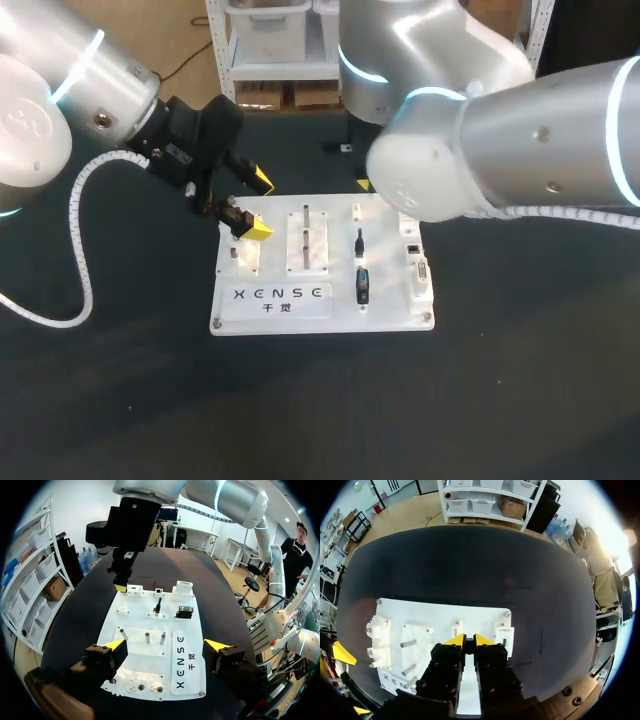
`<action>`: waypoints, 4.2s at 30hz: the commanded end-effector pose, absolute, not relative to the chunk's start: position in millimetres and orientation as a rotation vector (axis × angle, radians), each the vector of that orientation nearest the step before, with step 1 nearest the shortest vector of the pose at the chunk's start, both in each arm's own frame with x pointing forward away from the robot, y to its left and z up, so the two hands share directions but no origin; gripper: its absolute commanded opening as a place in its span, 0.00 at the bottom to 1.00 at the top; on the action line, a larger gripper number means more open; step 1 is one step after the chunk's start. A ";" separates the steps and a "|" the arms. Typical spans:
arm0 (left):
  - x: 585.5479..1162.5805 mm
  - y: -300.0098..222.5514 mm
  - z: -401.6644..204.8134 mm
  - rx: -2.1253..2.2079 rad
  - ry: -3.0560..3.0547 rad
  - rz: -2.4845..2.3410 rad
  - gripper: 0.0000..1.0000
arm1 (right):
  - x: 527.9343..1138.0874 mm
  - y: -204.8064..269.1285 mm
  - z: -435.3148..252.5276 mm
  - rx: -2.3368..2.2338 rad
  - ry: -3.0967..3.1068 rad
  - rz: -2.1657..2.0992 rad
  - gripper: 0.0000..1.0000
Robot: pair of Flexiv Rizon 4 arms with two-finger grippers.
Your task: Insert the USB connector, Ethernet cable, and multi-pin plug into their matching sockets one by one.
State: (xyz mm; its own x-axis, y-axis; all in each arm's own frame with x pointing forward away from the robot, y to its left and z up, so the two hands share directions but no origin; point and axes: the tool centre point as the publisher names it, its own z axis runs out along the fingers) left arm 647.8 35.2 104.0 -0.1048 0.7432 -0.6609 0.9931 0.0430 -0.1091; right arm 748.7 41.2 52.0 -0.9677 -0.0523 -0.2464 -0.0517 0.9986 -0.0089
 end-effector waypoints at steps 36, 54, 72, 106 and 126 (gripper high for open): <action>647.1 35.7 103.5 1.744 1.897 -0.780 1.00 | 744.6 -8.5 25.7 -0.008 2.847 -0.039 0.00; 647.1 35.7 103.5 1.744 1.897 -0.780 1.00 | 737.3 -10.7 20.2 0.008 2.854 -0.028 0.00; 647.1 35.7 103.5 1.744 1.897 -0.780 1.00 | 745.3 -13.3 -1.6 0.095 2.891 -0.046 0.00; 647.1 35.7 103.5 1.744 1.897 -0.780 1.00 | 672.3 63.4 24.6 0.007 2.910 0.053 0.58; 647.1 35.7 103.5 1.744 1.897 -0.780 1.00 | 666.2 65.3 24.1 -0.038 2.926 0.089 0.00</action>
